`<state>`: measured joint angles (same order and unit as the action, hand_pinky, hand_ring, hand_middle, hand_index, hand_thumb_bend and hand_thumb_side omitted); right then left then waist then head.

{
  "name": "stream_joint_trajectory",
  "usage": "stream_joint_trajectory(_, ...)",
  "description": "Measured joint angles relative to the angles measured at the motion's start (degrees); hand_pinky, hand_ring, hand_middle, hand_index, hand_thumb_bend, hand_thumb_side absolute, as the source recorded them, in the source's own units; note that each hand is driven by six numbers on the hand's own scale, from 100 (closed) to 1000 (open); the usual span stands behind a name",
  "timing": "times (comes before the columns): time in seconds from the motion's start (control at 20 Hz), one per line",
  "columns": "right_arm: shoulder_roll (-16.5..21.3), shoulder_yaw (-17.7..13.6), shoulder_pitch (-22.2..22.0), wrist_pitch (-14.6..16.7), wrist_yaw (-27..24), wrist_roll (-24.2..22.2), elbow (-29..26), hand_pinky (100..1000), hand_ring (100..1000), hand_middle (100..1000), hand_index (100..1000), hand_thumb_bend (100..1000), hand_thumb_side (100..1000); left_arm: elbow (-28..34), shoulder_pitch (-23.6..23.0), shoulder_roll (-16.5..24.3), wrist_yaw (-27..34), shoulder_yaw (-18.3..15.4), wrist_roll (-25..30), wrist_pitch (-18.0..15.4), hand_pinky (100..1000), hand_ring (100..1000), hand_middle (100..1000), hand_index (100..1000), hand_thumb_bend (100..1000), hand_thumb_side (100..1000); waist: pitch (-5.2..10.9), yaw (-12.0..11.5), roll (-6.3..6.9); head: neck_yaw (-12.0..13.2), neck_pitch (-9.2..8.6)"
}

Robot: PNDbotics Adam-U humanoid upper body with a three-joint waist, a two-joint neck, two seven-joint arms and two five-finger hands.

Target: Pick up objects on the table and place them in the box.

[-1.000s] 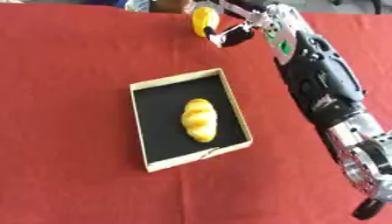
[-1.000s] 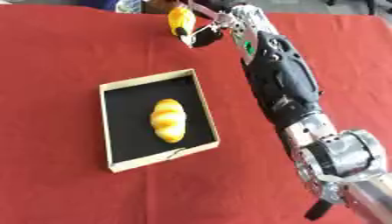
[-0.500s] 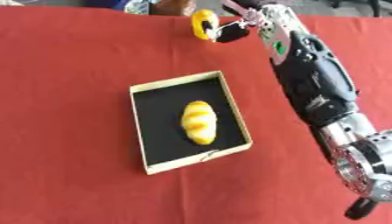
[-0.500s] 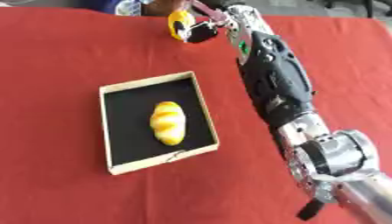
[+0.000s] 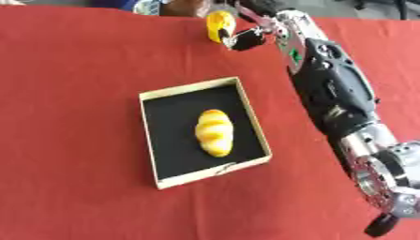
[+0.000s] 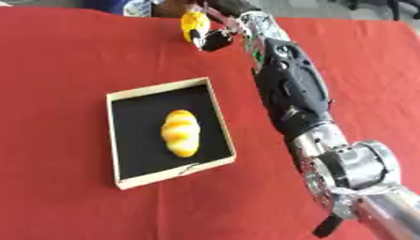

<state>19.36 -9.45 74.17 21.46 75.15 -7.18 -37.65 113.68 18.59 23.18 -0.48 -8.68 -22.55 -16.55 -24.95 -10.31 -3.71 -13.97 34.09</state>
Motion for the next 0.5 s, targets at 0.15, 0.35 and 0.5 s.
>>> stream_joint_trajectory(0.15, 0.0, -0.6, 0.3, -1.1, 0.8, 0.3, 0.3, 905, 1000, 904, 966, 100, 368, 0.0, 0.0, 0.0, 0.0, 0.0, 0.0, 0.0, 838, 834, 678, 803, 100, 719, -0.41, -0.3, -0.1, -0.2, -0.4)
stream_joint_trajectory(0.35, 0.0, -1.3, 0.5, -2.8, 2.1, 1.0, 0.6, 904, 1000, 901, 965, 100, 360, 0.0, 0.1, 0.0, 0.0, 0.0, 0.0, 0.0, 839, 834, 677, 802, 100, 719, -0.99, -0.6, -0.3, -0.3, -0.84)
stream_joint_trajectory(0.5, 0.0, -1.5, 0.5, -3.5, 2.7, 1.2, 1.0, 897, 1000, 889, 963, 100, 346, 0.0, 0.1, 0.0, 0.0, 0.0, 0.0, 0.0, 839, 834, 677, 802, 100, 721, -1.51, -0.7, -0.33, -0.3, -1.14)
